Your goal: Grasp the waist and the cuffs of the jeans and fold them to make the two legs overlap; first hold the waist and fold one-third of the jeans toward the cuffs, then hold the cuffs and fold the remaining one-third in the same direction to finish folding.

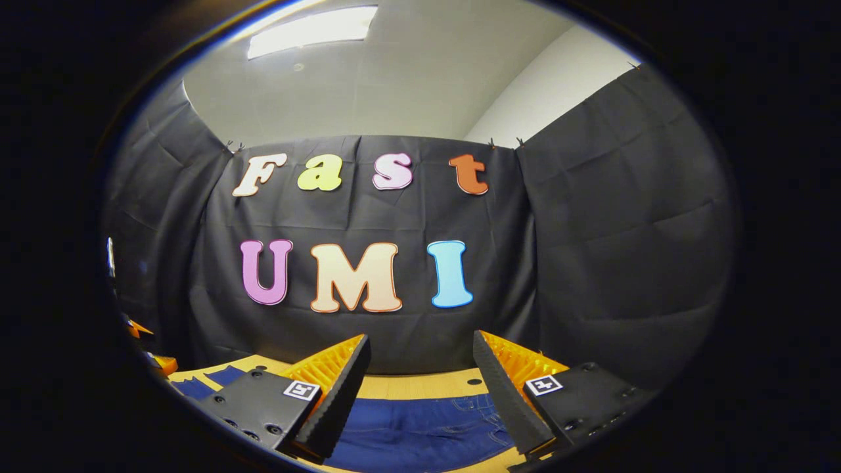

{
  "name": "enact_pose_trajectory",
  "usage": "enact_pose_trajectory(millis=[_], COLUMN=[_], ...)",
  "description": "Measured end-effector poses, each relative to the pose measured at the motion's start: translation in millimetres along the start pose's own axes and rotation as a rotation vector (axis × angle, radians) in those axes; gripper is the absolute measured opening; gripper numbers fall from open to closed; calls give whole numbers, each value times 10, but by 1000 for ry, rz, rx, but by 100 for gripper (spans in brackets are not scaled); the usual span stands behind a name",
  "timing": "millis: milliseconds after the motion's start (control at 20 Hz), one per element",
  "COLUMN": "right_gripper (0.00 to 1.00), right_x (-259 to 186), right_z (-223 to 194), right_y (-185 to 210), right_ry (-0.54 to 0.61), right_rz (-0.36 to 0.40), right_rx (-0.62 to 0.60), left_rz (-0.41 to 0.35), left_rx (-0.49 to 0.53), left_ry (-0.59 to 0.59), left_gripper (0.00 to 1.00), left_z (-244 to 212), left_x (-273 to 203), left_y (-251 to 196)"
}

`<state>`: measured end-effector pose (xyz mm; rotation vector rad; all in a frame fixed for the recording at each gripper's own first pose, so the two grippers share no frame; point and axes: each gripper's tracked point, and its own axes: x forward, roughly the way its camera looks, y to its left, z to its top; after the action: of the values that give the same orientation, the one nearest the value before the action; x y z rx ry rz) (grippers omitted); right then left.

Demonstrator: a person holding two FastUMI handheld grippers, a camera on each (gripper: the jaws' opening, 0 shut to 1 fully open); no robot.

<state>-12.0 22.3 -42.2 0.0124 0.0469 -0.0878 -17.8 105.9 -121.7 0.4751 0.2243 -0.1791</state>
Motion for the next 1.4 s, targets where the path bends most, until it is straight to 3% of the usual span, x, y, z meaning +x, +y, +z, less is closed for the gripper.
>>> enact_pose_trajectory(millis=[50, 150, 400, 700, 1000, 1400], right_gripper=[99, 95, 98, 97, 97, 95], right_x=[15, 39, 62, 47, 54, 160], right_z=[-7, -100, -207, -363, -516, -695], right_y=[-21, -75, -211, -306, -405, -525], right_ry=[-5, 8, 30, 66, 97, 136], right_rz=[-7, -17, -41, -63, -79, -93], right_rx=[-3, -10, -7, -40, -54, -66], left_rz=[-18, -58, -168, -239, -320, -401], left_rx=[45, 113, 304, 583, 744, 903], left_ry=[11, 39, 155, 222, 395, 505], left_gripper=[96, 95, 95, 95, 95, 95], left_z=[-45, -194, -733, -1195, -1828, -2302], left_x=[13, 43, 43, 17, 46, 130], left_y=[-19, -83, -255, -349, -272, -242])
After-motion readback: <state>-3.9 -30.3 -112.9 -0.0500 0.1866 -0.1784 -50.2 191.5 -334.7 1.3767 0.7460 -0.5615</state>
